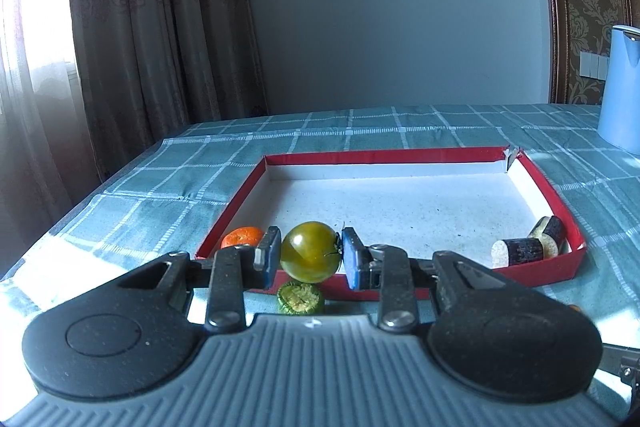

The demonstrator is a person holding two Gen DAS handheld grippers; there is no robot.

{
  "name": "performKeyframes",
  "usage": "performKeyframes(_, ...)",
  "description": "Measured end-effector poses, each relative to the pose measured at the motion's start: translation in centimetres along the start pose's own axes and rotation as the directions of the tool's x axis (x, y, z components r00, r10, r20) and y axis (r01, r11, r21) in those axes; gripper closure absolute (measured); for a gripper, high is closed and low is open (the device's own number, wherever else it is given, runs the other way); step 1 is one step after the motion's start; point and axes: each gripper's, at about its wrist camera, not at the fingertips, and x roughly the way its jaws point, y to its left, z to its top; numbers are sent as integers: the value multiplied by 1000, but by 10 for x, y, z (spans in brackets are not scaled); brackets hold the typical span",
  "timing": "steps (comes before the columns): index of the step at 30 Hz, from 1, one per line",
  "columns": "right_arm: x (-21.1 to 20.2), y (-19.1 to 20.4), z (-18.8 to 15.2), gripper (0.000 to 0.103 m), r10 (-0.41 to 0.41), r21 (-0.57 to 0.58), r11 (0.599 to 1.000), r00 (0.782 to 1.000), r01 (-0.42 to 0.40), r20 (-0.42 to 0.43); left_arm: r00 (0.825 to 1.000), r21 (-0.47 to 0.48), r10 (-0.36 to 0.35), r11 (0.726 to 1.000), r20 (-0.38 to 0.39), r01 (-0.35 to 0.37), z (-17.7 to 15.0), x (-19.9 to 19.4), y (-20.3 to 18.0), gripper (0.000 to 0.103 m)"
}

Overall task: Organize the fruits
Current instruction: 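Carry the tomato into the tray beside the tangerine, open left gripper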

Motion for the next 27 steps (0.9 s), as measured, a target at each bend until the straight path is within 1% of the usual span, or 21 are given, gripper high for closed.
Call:
performKeyframes(6,1,-2,1,0,10,9,1000,1000,-10,4,1000,-36,30,999,4,-30,23,21,10,74)
performKeyframes(8,0,-3,1,0,14,14,1000,1000,-14,6,1000,-59,22,998,-1,-22,29,30,16,73)
performKeyframes(9,0,-3,1,0,15,15,1000,1000,-15,7,1000,-83,11,996,-15,-12,32,37,23,73)
performKeyframes(11,-1,-3,1,0,17,17,1000,1000,-17,10,999,-126,10,992,-46,-16,35,50,34,74)
performKeyframes(13,-1,-3,1,0,19,21,1000,1000,-20,12,998,-143,6,990,-67,-15,35,61,43,74)
performKeyframes(16,0,-4,1,0,23,27,999,1000,-24,14,994,-130,40,990,-101,-53,34,76,48,74)
performKeyframes(19,-1,-5,1,0,29,34,999,999,-29,17,989,-138,41,989,-144,-61,32,90,49,73)
performKeyframes(21,-2,-6,0,0,33,40,999,999,-34,20,987,-122,43,991,-157,-63,30,97,48,73)
performKeyframes(22,-2,-7,0,0,36,43,998,999,-36,21,986,-125,42,990,-162,-62,30,99,48,70)
performKeyframes(23,-2,-7,0,0,38,46,998,999,-39,23,984,-132,37,989,-172,-60,29,101,49,60)
performKeyframes(24,-2,-8,0,0,40,48,998,999,-41,23,985,-137,32,989,-172,-56,28,103,50,56)
performKeyframes(25,-2,-8,0,0,40,48,998,999,-41,24,985,-142,18,989,-173,-43,27,103,51,54)
performKeyframes(27,-2,-8,0,0,40,48,998,999,-41,24,985,-135,21,990,-172,-45,26,101,49,54)
